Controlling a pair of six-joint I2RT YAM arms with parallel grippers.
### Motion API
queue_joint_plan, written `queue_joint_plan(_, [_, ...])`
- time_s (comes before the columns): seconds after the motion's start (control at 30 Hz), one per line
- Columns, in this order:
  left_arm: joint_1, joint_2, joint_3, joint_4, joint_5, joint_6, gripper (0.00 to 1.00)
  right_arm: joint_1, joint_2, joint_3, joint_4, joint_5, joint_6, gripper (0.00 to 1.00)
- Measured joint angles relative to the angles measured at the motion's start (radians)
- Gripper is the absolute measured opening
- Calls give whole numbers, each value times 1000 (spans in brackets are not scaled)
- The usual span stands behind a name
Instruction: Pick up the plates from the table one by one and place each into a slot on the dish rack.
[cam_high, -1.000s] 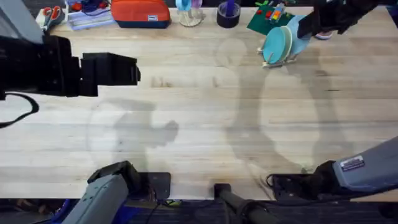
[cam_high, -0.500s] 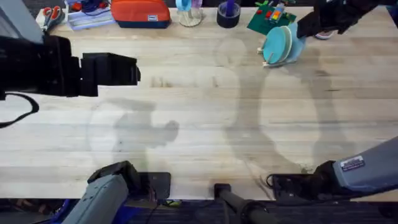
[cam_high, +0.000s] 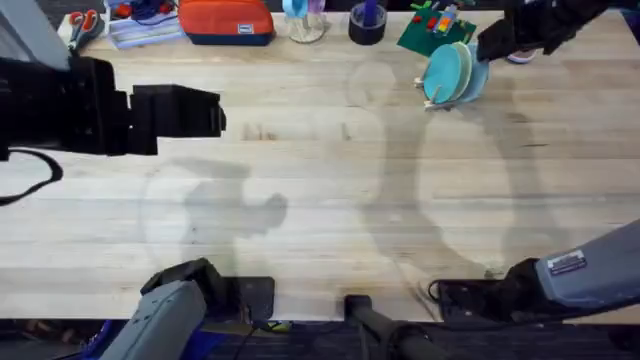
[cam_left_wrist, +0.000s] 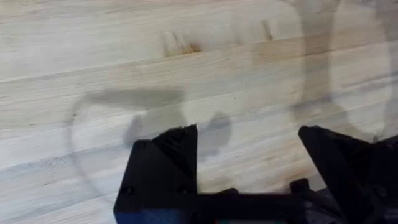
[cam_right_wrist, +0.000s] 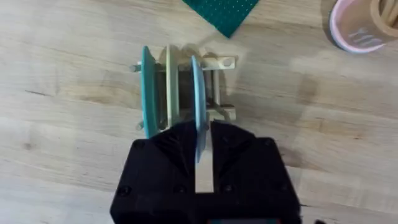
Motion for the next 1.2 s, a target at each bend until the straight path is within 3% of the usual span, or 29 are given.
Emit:
queue_joint_plan(0.7, [0, 0, 0, 0, 0, 0, 994, 0, -9, 0, 20, 0, 0, 175])
queue_joint_plan(1.2, [0, 0, 0, 0, 0, 0, 994, 0, -239, 0, -33, 3, 0, 245])
